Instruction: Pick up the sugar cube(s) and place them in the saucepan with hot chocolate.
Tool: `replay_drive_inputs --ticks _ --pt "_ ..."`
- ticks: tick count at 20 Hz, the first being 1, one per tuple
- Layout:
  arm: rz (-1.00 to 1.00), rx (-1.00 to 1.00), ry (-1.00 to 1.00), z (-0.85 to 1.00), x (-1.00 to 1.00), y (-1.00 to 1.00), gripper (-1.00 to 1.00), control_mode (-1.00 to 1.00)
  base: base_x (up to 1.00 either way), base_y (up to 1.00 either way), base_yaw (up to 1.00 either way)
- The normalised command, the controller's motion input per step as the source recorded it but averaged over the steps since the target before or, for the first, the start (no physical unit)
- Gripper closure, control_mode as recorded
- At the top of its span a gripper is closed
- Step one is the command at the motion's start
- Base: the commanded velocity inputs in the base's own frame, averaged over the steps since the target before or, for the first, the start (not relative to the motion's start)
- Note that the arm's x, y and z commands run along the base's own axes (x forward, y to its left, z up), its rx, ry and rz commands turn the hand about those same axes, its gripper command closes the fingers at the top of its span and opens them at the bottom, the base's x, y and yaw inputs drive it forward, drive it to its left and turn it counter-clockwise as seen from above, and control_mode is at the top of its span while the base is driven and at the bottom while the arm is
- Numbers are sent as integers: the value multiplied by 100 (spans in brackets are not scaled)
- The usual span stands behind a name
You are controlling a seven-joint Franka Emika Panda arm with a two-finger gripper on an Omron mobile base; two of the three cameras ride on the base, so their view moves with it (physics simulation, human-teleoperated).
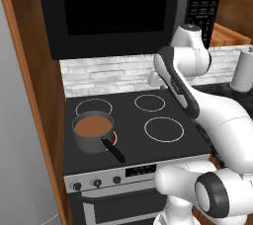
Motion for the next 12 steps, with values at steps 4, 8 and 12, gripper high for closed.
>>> replay_drive_inputs --ticks 4,8,12 --pt "0 0 0 0 0 -1 -100 -100 0 0 0" --pt "-5 -4 0 -13 -21 -32 -100 -100 0 0 0" --pt "-21 -1 0 -31 -60 -58 -100 -100 0 0 0"
